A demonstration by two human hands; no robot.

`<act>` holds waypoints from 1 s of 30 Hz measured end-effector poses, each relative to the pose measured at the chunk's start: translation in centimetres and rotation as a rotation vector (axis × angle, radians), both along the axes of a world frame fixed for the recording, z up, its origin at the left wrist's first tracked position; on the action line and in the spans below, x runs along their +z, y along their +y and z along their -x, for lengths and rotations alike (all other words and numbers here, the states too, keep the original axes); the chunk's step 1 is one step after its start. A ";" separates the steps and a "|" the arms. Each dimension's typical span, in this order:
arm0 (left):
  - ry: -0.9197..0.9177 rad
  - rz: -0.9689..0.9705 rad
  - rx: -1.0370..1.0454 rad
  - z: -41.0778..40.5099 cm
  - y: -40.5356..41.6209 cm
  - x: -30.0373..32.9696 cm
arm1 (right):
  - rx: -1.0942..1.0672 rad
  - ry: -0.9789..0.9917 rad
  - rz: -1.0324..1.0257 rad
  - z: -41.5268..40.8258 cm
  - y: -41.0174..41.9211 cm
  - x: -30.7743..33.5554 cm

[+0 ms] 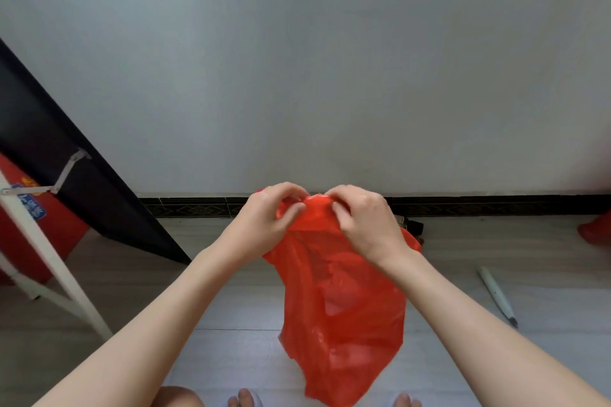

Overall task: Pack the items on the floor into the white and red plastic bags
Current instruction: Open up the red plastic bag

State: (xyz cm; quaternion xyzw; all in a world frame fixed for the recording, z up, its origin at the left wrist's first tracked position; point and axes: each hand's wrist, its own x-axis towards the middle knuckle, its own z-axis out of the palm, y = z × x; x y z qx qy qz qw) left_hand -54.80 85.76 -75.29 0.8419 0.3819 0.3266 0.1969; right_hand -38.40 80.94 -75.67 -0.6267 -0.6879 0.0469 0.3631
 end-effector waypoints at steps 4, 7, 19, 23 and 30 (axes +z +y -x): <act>0.227 -0.074 0.050 0.7 0.2 -0.3 | -0.097 0.198 0.037 -0.7 0.4 0.4; 0.121 0.066 -0.010 1.4 0.4 -0.5 | -0.153 0.291 0.073 -1.8 0.3 0.7; -0.008 0.278 0.191 3.3 1.6 0.5 | -0.364 0.350 0.266 -7.7 -0.5 0.1; -0.058 0.440 0.114 2.7 1.0 0.6 | -0.393 0.190 0.328 -7.3 -0.6 -0.4; -0.225 0.574 0.082 1.7 0.2 0.9 | 0.053 0.090 0.069 -3.6 -1.6 -0.3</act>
